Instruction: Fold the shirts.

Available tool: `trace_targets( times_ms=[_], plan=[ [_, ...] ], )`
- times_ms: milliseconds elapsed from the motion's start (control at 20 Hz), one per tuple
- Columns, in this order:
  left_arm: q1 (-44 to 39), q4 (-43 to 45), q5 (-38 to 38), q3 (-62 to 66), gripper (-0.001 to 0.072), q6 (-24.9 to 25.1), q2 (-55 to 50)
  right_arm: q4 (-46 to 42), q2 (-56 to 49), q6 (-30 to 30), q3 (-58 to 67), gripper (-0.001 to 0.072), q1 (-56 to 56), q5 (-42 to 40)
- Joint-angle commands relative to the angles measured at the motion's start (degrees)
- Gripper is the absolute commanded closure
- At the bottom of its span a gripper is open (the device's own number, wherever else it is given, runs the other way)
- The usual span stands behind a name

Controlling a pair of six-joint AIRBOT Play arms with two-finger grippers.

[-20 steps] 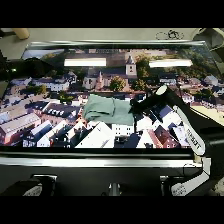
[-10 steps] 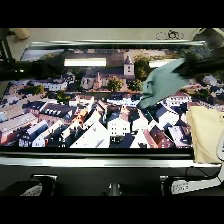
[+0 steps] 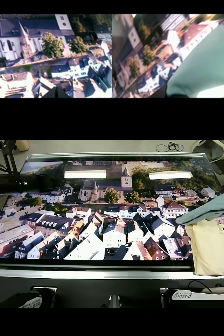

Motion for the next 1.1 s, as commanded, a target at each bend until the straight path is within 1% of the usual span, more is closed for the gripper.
trace_targets(
  times_ms=[0,50,150,200,250,400,450,550,700,750,900,1000,1050],
  plan=[
    [0.0,0.0,0.0,0.0,0.0681,0.0,0.0,-3.5,1.8,0.3,0.2,0.0688,-7.4,-0.3],
    [0.0,0.0,0.0,0.0,0.0680,0.1,0.0,-5.3,2.5,1.0,0.2,0.0689,-8.8,-1.3],
    [0.0,0.0,0.0,0.0,0.0680,0.3,0.0,-6.1,3.3,2.1,0.2,0.0689,-10.2,-2.5],
    [0.0,0.0,0.0,0.0,0.0680,0.3,0.0,-6.6,3.3,2.1,0.2,0.0689,-10.2,-1.1],
    [0.0,0.0,0.0,0.0,0.0680,0.3,0.0,-8.4,3.2,2.2,0.2,0.0689,-10.2,2.0],
    [0.0,0.0,0.0,0.0,0.0680,1.1,0.0,-21.3,3.3,2.5,-0.4,0.0689,-10.0,11.4],
    [0.0,0.0,0.0,0.0,0.0680,1.1,0.0,-25.6,3.7,2.6,-1.6,0.0688,-10.0,12.1],
    [0.0,0.0,0.0,0.0,0.0680,1.2,0.0,-33.1,6.1,2.7,-7.5,0.0689,-10.0,12.1],
    [0.0,-0.1,0.0,0.0,0.0680,1.1,0.0,-40.8,10.3,0.9,-24.1,0.0689,-10.0,12.2],
    [0.0,0.0,0.0,0.0,0.0680,1.1,0.0,-42.3,10.9,0.9,-29.6,0.0689,-10.0,11.7],
    [0.0,-0.5,0.0,0.0,0.0680,1.1,0.0,-42.4,11.3,0.6,-41.3,0.0688,-10.0,4.1],
    [0.0,-1.6,0.0,0.0,0.0680,1.1,0.0,-43.3,11.3,0.4,-43.8,0.0687,-10.0,0.5],
    [0.0,-1.8,0.0,0.0,0.0680,1.1,0.0,-44.2,11.3,0.3,-43.9,0.0648,-10.0,-0.4]
  ],
)
